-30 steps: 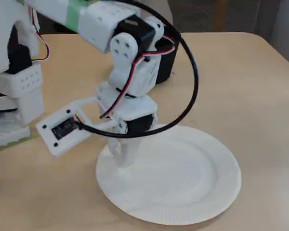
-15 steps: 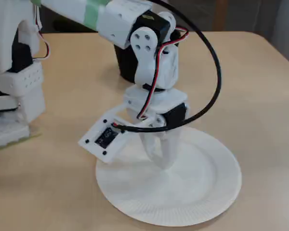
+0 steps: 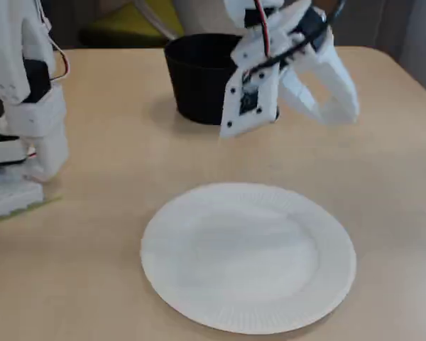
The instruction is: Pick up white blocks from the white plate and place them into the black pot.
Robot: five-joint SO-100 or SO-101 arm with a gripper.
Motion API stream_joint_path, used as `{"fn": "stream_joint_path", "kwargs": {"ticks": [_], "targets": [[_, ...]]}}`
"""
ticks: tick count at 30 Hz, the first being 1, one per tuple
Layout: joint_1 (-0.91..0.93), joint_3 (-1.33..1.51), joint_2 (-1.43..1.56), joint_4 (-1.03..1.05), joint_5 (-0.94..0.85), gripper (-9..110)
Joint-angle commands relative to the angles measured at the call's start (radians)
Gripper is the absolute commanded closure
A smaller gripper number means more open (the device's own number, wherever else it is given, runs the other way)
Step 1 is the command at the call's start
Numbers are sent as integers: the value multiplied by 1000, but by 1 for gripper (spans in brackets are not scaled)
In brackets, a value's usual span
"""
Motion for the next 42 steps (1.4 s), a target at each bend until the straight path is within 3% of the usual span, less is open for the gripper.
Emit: {"fn": "stream_joint_path", "kwargs": {"ticks": [1,7,11,16,25,30,33,35,39,42], "targets": [[-143,-31,184,0,-14,104],[-492,44,356,-38,-143,104],[-661,385,531,-262,-189,104],[-750,726,638,-434,-245,104],[-830,836,598,-522,-314,104],[-845,838,595,-522,-341,77],[-833,838,592,-520,-350,73],[-819,838,592,-522,-351,77],[-755,788,597,-472,-339,104],[-670,580,595,-195,-413,104]]}}
